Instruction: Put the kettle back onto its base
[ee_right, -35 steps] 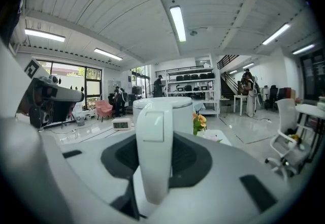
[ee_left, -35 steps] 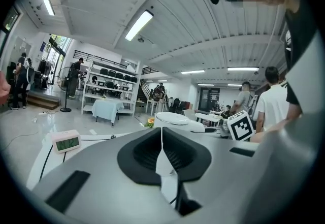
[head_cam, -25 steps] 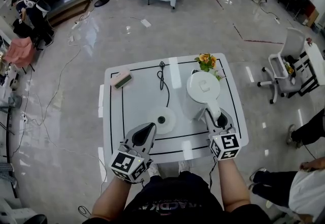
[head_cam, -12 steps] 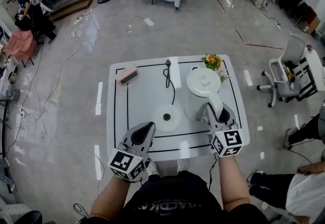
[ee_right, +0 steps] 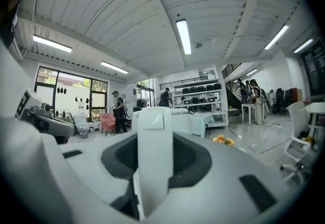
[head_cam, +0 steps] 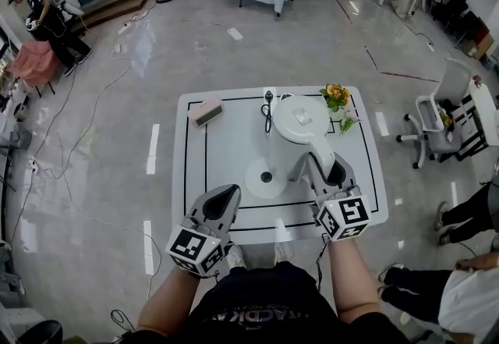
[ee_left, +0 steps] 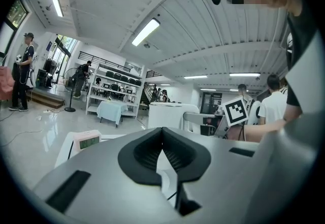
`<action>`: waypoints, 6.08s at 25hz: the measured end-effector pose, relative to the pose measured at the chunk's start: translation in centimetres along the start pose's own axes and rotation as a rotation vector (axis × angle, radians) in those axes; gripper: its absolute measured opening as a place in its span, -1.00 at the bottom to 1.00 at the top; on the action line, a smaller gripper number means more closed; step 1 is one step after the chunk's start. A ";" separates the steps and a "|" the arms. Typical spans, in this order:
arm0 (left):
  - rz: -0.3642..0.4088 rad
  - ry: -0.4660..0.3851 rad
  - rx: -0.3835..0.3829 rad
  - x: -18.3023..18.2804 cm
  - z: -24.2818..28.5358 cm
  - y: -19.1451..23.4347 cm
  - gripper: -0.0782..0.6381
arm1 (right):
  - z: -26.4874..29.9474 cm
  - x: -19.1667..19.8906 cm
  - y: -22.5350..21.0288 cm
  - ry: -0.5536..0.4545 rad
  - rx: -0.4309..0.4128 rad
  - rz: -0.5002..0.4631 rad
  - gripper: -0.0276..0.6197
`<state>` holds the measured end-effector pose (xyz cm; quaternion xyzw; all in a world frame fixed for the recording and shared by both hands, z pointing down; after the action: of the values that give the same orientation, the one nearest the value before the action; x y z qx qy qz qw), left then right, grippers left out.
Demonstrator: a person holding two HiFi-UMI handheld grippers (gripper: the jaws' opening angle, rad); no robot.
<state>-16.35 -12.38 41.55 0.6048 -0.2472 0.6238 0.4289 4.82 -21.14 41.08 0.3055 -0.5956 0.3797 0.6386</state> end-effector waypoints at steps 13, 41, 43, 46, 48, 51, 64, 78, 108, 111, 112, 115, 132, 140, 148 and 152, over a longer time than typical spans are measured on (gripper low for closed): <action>-0.001 0.015 0.020 0.4 -3.1 3.5 -0.77 | 2.0 1.6 5.9 0.020 -0.026 0.013 -0.54; -0.016 0.080 0.105 2.8 -4.9 5.9 -0.77 | 1.0 4.0 8.8 -0.046 0.034 0.018 -0.54; -0.016 0.083 0.105 2.8 -5.0 5.9 -0.77 | 1.3 4.0 9.3 -0.048 0.026 0.003 -0.54; -0.014 0.088 0.105 2.9 -5.0 6.0 -0.77 | 1.7 4.0 9.7 -0.057 0.014 -0.014 -0.54; -0.016 0.090 0.103 3.0 -4.9 6.1 -0.77 | 1.6 4.2 9.7 -0.061 0.012 -0.015 -0.54; -0.021 0.091 0.104 3.1 -4.7 6.2 -0.77 | 1.0 4.2 9.3 -0.072 0.019 0.003 -0.54; -0.038 0.101 0.105 3.5 -4.0 6.5 -0.77 | 1.7 4.1 10.9 -0.086 -0.004 -0.065 -0.54; -0.051 0.095 0.104 3.5 -3.7 6.9 -0.77 | 0.0 4.9 10.1 -0.099 0.034 -0.009 -0.53; -0.034 0.076 0.153 3.3 -4.8 4.5 -0.77 | -1.3 6.7 10.4 0.007 -0.036 0.051 -0.47; -0.031 0.069 0.165 3.1 -5.1 4.0 -0.77 | -1.8 6.8 10.7 0.022 -0.041 0.057 -0.42; -0.031 0.067 0.169 3.0 -5.2 3.9 -0.77 | -2.0 6.7 10.7 0.024 -0.036 0.055 -0.40; -0.030 0.063 0.181 3.0 -5.5 3.5 -0.77 | -2.8 6.4 10.7 0.026 -0.016 0.046 -0.37; -0.018 0.016 0.189 2.1 -4.7 -2.8 -0.77 | -11.0 1.4 8.1 -0.045 -0.005 -0.020 -0.36; -0.007 0.015 0.141 3.5 -4.0 -10.6 -0.77 | -16.3 0.7 5.6 -0.046 -0.106 -0.063 -0.87; 0.016 -0.016 0.049 4.6 -6.3 -18.5 -0.77 | -22.7 1.3 4.6 -0.041 -0.227 -0.086 -0.91; 0.016 -0.037 -0.009 5.4 -7.4 -21.4 -0.77 | -24.9 1.6 4.3 -0.036 -0.283 -0.099 -0.91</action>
<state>-2.00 5.97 41.14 0.6124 -0.2628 0.6149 0.4217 14.36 2.31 39.85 0.2479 -0.6388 0.2544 0.6824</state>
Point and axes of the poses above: the fingertips, and each gripper's own axes: z forward along the fingers, y to its left, x out of its underside, the point moved 4 cm from there along -z, backward along the fingers
